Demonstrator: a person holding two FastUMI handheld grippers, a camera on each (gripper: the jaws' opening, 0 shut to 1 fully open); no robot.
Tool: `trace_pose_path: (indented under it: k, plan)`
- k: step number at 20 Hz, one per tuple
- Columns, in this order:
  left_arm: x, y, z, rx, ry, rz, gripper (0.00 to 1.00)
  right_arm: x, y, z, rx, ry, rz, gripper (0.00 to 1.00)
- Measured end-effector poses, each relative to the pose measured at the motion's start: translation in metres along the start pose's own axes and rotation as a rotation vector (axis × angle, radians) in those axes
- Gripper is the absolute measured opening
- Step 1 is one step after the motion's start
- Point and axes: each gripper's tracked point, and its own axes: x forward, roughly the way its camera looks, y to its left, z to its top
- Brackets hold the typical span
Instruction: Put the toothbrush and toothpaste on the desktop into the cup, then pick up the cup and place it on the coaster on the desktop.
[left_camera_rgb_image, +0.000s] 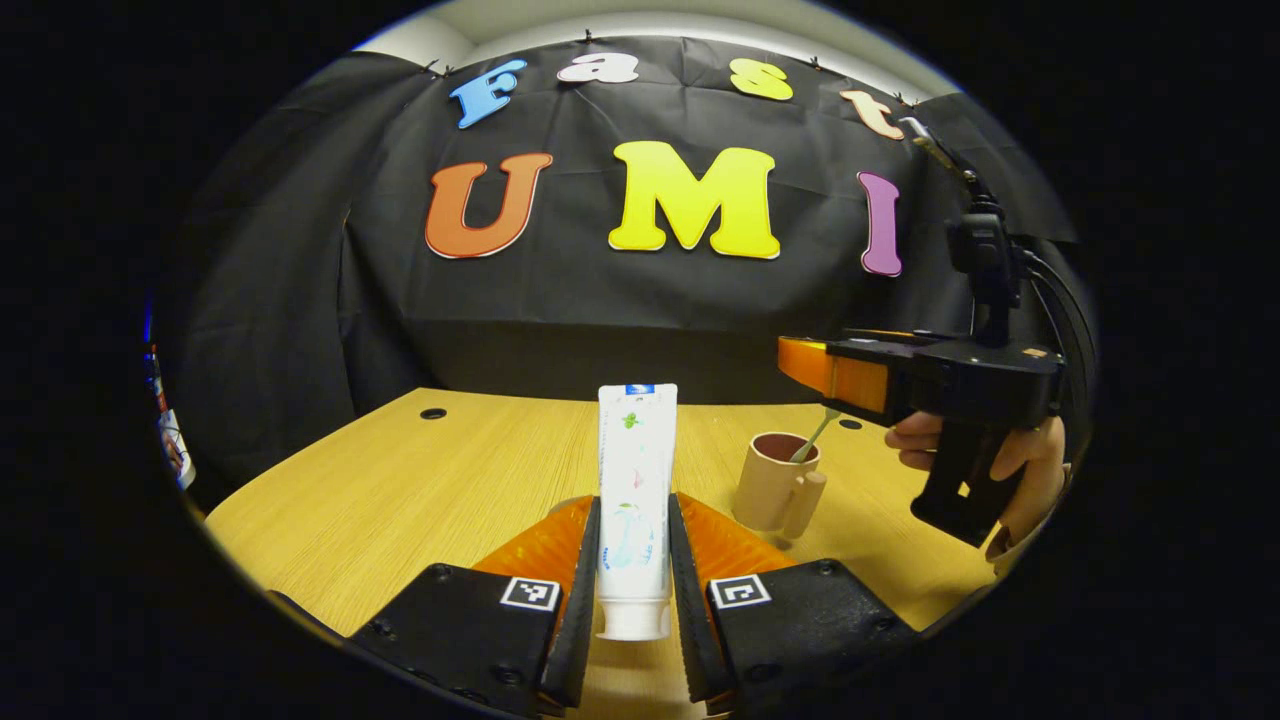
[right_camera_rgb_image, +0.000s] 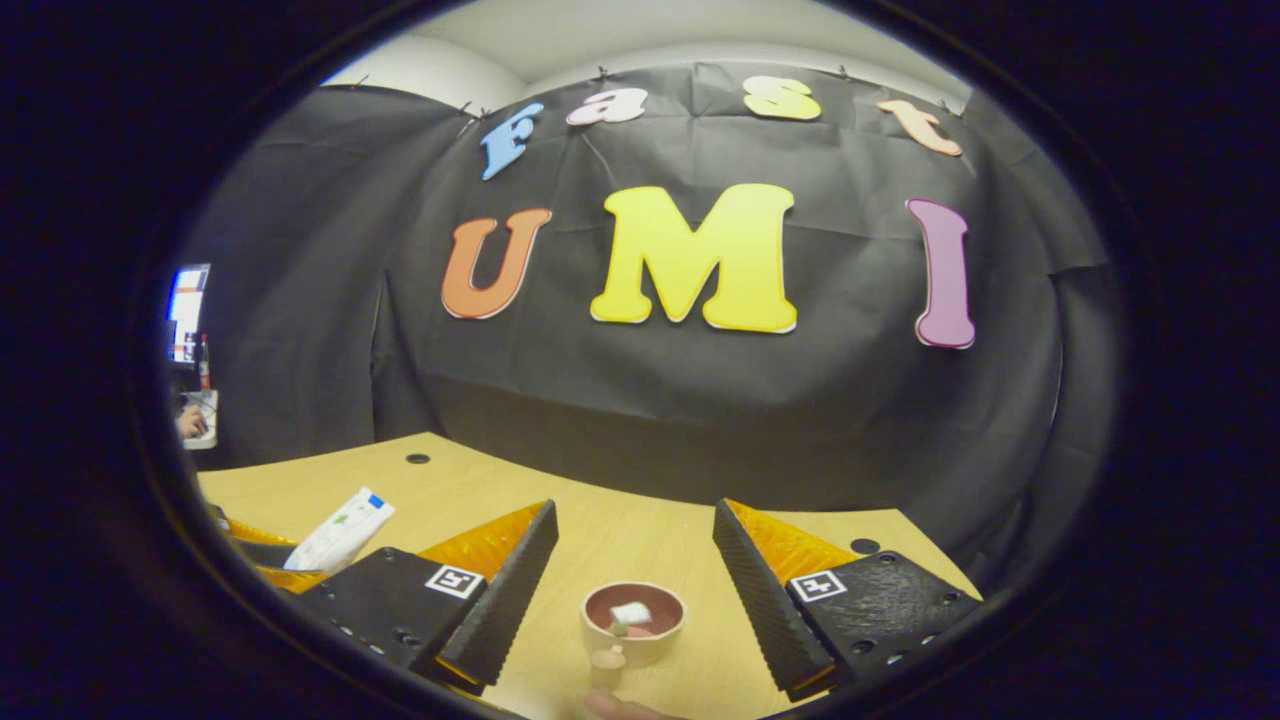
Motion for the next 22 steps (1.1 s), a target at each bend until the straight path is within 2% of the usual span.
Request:
trace_pose_path:
  k: [1, 3, 4, 6, 11, 12, 13, 15, 16, 20, 21, 22]
  plan:
    - [0.007, -0.006, 0.007, -0.007, -0.014, -0.008, 0.41, -0.011, -0.006, 0.002, 0.010, -0.013, -0.005, 0.99]
    - [0.021, -0.017, 0.021, -0.007, -0.056, -0.013, 0.41, -0.033, -0.017, 0.000, 0.020, -0.037, -0.018, 0.99]
    - [0.030, -0.024, 0.030, 0.002, -0.085, -0.016, 0.41, -0.045, -0.024, -0.002, 0.026, -0.045, -0.027, 0.95]
    - [0.048, -0.042, 0.042, 0.011, -0.114, -0.036, 0.41, -0.068, -0.034, -0.009, 0.043, -0.056, -0.038, 0.95]
    - [0.090, -0.100, 0.065, -0.031, -0.140, -0.153, 0.40, -0.118, -0.071, -0.026, 0.097, -0.068, -0.099, 0.98]
    - [0.104, -0.117, 0.051, -0.029, -0.155, -0.182, 0.40, -0.127, -0.080, -0.030, 0.110, -0.069, -0.115, 0.95]
    - [0.109, -0.129, 0.054, -0.033, -0.167, -0.216, 0.40, -0.134, -0.088, -0.033, 0.131, -0.072, -0.127, 0.98]
    - [0.117, -0.146, 0.058, -0.031, -0.191, -0.258, 0.41, -0.148, -0.099, -0.039, 0.195, -0.072, -0.139, 0.95]
    - [0.115, -0.143, 0.077, -0.030, -0.197, -0.264, 0.40, -0.151, -0.104, -0.043, 0.228, -0.072, -0.143, 0.96]
    - [0.131, -0.146, 0.067, -0.009, -0.168, -0.255, 0.41, -0.154, -0.115, -0.057, 0.273, -0.041, -0.137, 0.96]
    - [0.134, -0.143, 0.065, -0.010, -0.163, -0.242, 0.46, -0.155, -0.114, -0.059, 0.272, -0.037, -0.131, 0.96]
    - [0.136, -0.142, 0.062, -0.013, -0.158, -0.243, 0.42, -0.154, -0.114, -0.062, 0.270, -0.030, -0.131, 0.96]
